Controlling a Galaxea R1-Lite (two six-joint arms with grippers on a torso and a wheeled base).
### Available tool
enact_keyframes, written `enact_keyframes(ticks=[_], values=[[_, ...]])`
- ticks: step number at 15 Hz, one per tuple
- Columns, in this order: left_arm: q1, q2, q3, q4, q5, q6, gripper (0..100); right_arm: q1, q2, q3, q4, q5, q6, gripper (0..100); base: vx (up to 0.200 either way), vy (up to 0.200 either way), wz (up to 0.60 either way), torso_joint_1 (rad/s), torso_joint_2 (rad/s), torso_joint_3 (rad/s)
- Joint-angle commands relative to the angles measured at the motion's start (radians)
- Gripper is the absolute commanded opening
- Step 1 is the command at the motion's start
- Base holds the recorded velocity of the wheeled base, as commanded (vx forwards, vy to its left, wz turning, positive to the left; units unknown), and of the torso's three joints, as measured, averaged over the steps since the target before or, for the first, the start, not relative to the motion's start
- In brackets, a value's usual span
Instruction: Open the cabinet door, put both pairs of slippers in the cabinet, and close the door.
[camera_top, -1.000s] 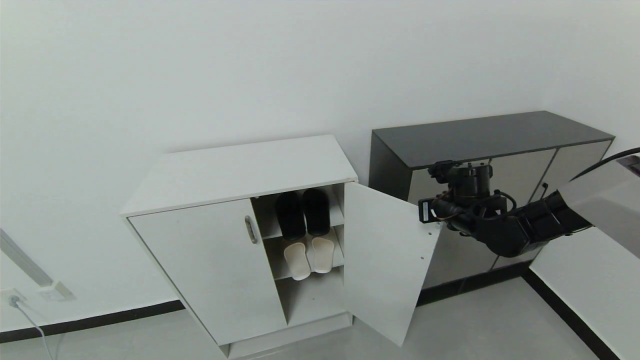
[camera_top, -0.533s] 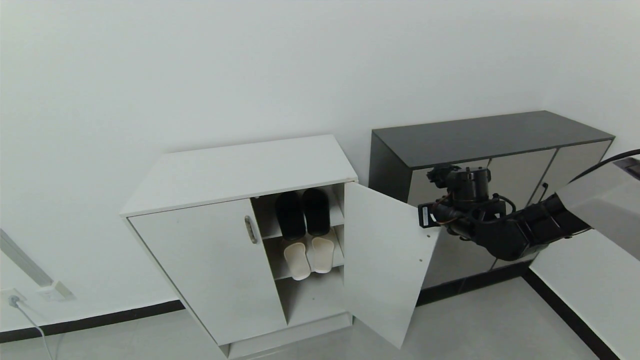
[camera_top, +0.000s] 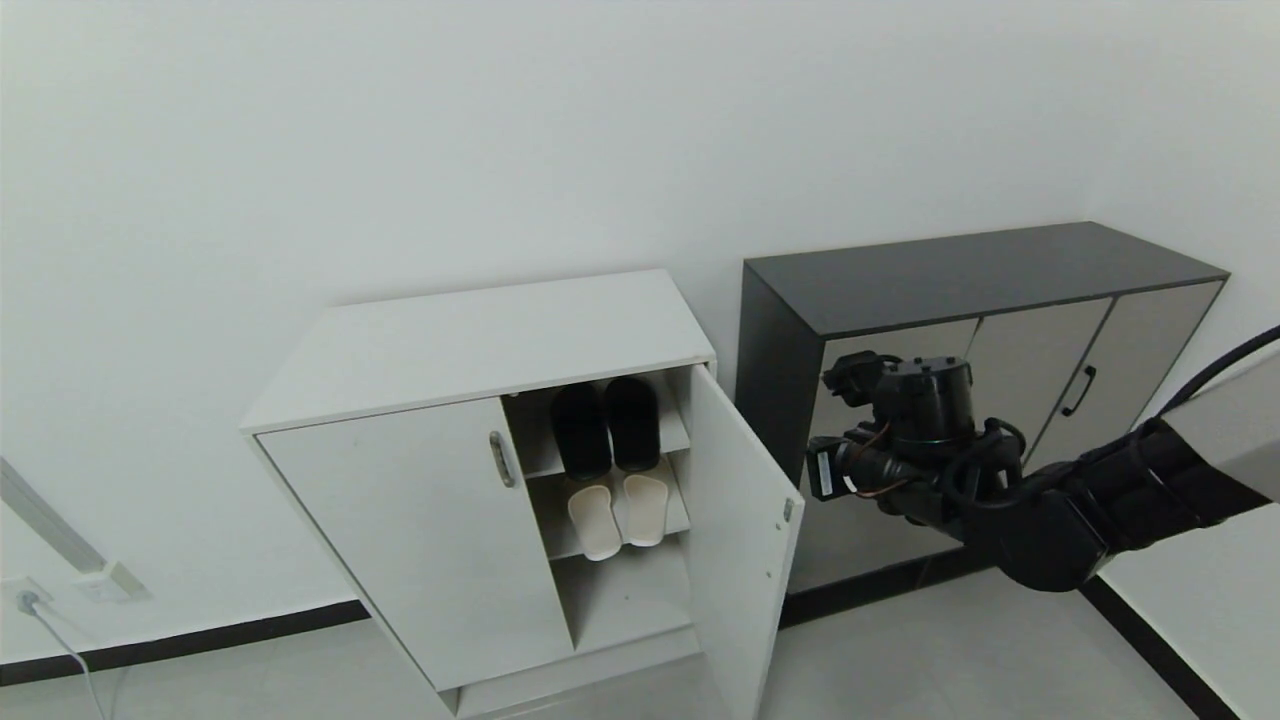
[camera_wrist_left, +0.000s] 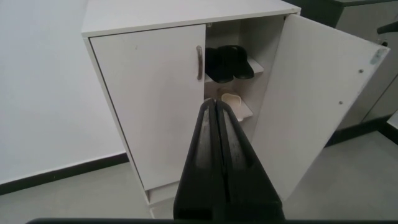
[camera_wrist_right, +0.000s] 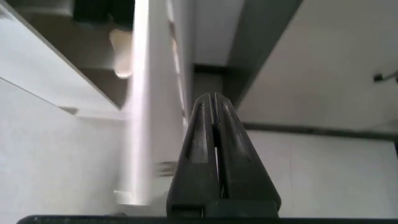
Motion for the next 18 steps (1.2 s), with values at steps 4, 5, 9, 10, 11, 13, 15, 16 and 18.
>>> enact_keyframes(ticks=[4,5,9,10,11,13,15,16,18], values=[[0.000,0.001,0.000,0.000,0.000,0.001,0,0.012,-0.057,0.075,-0.036,0.001,-0.031,0,0.000,0.000,0.00,0.000,0.00,0.000],[0.000,0.001,0.000,0.000,0.000,0.001,0,0.016,-0.057,0.077,-0.044,-0.001,-0.031,0,0.000,0.000,0.00,0.000,0.00,0.000],[0.000,0.001,0.000,0.000,0.000,0.000,0,0.038,-0.058,0.087,-0.047,0.001,-0.031,0,0.000,0.000,0.60,0.001,0.00,0.002],[0.000,0.001,0.000,0.000,0.000,0.000,0,0.041,-0.058,0.087,-0.047,0.001,-0.029,0,0.000,0.000,0.60,-0.002,0.00,0.007],[0.000,0.001,0.000,0.000,0.000,0.000,0,0.042,-0.060,0.087,-0.047,0.001,-0.029,0,0.000,0.000,0.60,-0.007,0.00,-0.002],[0.000,0.001,0.000,0.000,0.000,0.000,0,0.042,-0.061,0.087,-0.047,0.002,-0.029,0,0.000,0.000,0.60,0.017,0.00,0.000],[0.000,0.001,0.000,0.000,0.000,0.000,0,0.047,-0.060,0.094,-0.047,0.004,-0.032,0,0.000,0.000,0.30,0.001,0.00,-0.001],[0.000,0.001,0.000,0.000,0.000,0.000,0,0.048,-0.060,0.098,-0.050,0.004,-0.040,0,0.000,0.000,0.00,0.000,0.00,0.000],[0.000,0.001,0.000,0.000,0.000,0.000,0,0.048,-0.060,0.120,-0.068,0.002,-0.057,0,0.000,0.000,0.00,0.000,0.00,0.000]])
